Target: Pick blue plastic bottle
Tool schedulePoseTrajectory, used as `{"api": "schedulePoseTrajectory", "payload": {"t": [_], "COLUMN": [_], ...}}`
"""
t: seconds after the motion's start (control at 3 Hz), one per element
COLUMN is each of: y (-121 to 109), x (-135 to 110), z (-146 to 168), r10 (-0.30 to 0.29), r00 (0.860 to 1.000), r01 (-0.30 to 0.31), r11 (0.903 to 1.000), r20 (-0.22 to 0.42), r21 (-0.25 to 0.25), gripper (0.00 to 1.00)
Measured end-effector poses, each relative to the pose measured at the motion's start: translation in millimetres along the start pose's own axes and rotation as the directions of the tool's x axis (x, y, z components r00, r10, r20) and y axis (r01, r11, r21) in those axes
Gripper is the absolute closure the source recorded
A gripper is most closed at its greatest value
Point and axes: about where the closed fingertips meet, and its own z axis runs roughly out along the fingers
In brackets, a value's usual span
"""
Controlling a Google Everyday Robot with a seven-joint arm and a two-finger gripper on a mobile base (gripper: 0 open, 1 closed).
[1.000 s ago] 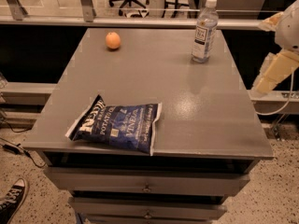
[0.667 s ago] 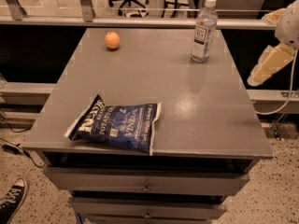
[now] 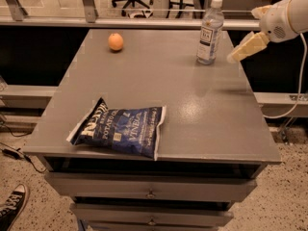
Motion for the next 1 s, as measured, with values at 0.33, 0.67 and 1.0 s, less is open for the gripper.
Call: {"api": "schedulePoseTrajectory", "payload": {"t": [0.33, 0.67, 1.0], "y": [-13, -19, -26], "x": [-14, -37, -43], "z": [28, 58, 73], "r10": [0.077, 0.135, 0.176], "r00": [0.992, 0.970, 0.952], "r01": [-0.076, -0.131, -0.173], "r11": [0.9970, 0.9908, 0.9843], "r20": [0.099, 0.204, 0.251], "r21": [-0.016, -0.032, -0.035], "gripper": [0.00, 0.00, 0.00]}}
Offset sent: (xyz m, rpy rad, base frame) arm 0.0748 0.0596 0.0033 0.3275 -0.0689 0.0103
